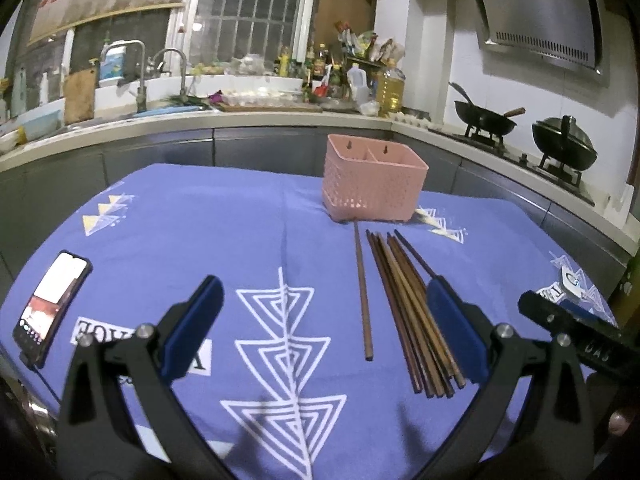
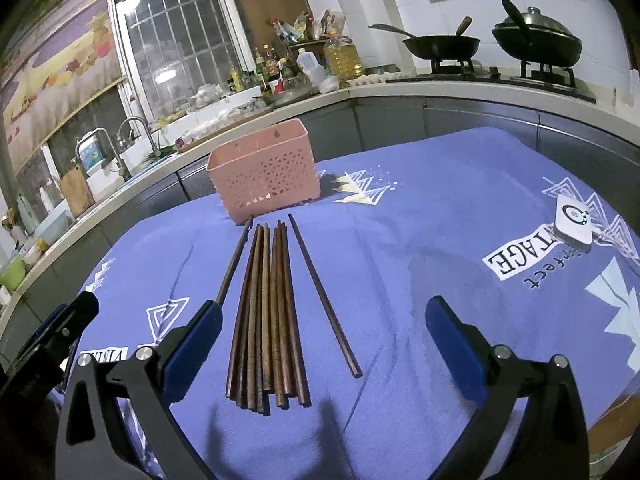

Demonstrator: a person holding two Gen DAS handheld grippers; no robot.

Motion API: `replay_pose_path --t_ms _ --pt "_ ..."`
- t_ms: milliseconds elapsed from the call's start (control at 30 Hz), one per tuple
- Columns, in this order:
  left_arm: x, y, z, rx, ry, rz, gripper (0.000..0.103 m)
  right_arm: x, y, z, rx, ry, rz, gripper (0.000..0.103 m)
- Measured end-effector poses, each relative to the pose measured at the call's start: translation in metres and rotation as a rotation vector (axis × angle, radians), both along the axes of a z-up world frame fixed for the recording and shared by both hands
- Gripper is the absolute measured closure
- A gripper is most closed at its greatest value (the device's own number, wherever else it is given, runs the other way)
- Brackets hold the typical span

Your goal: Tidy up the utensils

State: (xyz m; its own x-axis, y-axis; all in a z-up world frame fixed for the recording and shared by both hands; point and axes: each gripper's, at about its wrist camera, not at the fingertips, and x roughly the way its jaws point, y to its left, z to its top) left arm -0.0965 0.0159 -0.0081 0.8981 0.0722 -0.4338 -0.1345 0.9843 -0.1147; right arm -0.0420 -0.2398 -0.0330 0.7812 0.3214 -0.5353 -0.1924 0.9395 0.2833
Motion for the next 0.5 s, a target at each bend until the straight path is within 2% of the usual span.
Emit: replay_pose_path --t_ms 200,500 --pt "-0.002 0.001 -0.003 -0.003 -0.001 0.005 0.005 0.000 0.003 -0.002 -0.006 0.013 0.010 0.003" --pt "0.000 0.005 -0.003 -0.001 0.020 0.009 0.005 -0.010 0.005 0.002 -0.021 -0.019 0.006 0.003"
